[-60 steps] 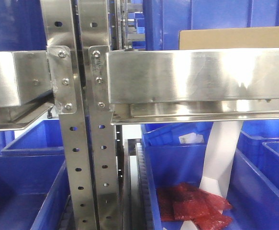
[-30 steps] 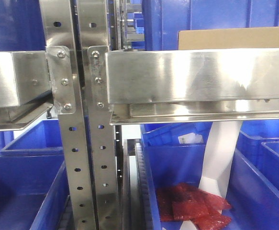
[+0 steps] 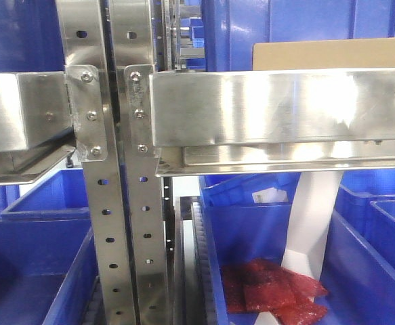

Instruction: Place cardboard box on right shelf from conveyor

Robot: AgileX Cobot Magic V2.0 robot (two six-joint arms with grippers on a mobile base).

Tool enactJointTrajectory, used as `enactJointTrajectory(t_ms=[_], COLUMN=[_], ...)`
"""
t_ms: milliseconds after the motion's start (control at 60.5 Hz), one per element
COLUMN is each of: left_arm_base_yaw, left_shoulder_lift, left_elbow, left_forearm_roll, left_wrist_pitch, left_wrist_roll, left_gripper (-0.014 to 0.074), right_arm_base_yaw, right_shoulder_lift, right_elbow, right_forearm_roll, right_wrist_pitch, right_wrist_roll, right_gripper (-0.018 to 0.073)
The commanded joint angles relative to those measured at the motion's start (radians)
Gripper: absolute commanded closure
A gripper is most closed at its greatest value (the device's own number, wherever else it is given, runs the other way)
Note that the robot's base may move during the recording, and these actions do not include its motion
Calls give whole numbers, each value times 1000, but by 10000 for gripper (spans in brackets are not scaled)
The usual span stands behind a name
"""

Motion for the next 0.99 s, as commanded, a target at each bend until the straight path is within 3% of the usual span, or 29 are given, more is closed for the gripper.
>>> enactJointTrajectory(t_ms=[0, 975], left_arm_base_yaw=[-2, -2], left_shoulder_lift=[-13, -13], left_elbow=[10, 10], left_forearm_roll=[-6, -6], left_wrist_pitch=[-86, -86], left_wrist_roll=[0, 0], left_gripper=[713, 713], right_arm_base_yaw=[-6, -6], right_shoulder_lift=[-21, -21], right_elbow=[25, 46], right_forearm_roll=[-12, -12], right_wrist_pitch=[-139, -148], right_wrist_roll=[-10, -10], right_gripper=[503, 503])
